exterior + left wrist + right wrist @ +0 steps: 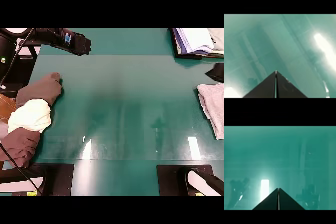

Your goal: Fold the shirts.

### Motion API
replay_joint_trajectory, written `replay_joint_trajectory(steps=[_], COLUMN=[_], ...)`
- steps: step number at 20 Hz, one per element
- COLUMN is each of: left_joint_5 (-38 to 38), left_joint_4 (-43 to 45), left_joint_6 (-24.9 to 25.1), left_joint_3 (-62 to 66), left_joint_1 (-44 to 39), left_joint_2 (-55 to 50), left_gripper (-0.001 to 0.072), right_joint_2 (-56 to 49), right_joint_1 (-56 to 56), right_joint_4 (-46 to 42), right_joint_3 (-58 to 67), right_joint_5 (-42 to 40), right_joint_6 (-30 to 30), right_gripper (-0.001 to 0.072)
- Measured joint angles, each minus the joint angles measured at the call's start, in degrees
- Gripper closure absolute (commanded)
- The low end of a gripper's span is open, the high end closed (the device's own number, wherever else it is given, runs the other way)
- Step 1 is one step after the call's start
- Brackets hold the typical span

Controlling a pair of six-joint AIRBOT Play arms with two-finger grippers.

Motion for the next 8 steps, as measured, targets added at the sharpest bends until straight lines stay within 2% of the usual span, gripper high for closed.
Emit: replay_joint_trajectory(steps=[8], left_joint_5=[0.0], left_joint_4=[0.0], left_joint_6=[0.0], left_joint_3=[0.0], left_joint_1=[0.0], left_joint_2=[0.0], left_gripper=[0.0687], right_joint_2=[0.1], right_joint_1=[6.7], right_joint_4=[-1.2], right_joint_3=[0.0], right_joint_5=[-1.6], right_joint_6=[-0.1], right_gripper=[0.0698])
